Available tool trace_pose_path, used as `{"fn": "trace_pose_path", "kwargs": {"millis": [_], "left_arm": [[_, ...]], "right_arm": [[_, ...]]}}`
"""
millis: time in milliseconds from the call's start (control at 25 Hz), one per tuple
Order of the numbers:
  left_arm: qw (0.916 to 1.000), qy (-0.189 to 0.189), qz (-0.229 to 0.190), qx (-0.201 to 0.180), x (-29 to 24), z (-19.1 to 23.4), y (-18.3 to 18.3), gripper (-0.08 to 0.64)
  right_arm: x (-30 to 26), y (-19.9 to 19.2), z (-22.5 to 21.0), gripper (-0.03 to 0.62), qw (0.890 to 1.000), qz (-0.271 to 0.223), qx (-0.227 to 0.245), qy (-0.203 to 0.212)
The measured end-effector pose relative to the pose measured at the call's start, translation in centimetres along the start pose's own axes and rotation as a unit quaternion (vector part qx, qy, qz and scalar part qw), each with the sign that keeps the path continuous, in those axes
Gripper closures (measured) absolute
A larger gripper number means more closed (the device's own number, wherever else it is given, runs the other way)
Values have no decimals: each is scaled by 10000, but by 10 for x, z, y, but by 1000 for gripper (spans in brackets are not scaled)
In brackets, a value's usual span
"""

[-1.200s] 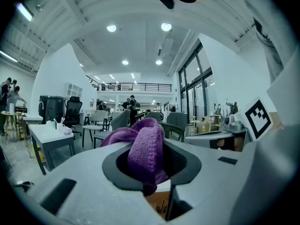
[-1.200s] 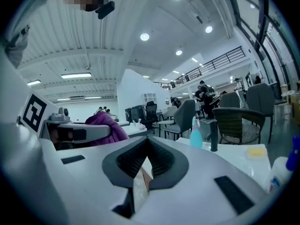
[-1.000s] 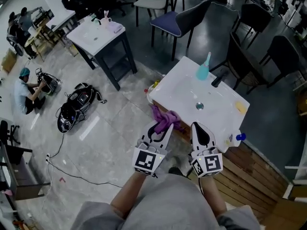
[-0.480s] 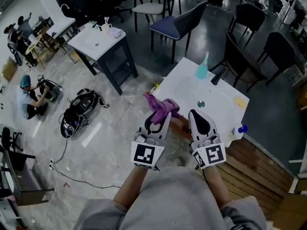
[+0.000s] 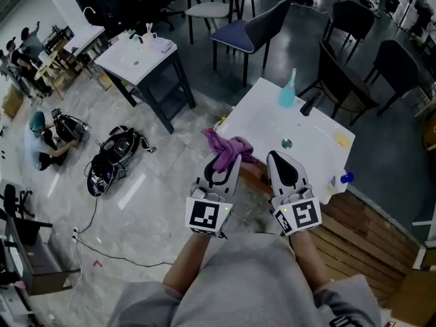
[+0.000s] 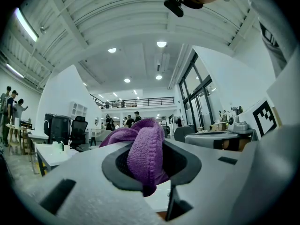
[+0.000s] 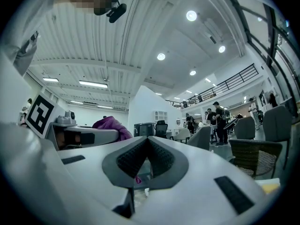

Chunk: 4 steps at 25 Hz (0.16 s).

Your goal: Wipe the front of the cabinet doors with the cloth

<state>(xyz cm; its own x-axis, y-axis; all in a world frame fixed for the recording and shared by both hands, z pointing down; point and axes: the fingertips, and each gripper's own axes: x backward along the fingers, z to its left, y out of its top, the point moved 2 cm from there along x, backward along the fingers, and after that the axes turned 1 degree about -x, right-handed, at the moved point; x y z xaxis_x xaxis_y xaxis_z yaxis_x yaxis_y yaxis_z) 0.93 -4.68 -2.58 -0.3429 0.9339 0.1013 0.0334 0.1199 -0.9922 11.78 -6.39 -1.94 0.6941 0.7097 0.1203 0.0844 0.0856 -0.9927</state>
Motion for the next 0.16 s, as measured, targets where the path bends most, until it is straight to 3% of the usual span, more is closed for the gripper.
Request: {"fn": "trace_pose_path", "kwargs": {"millis": [160], "left_arm": [[9999, -56, -25, -125, -3, 3, -8, 459]], "right_arm": [[-3, -5, 1, 583, 10000, 26, 7, 10]]}}
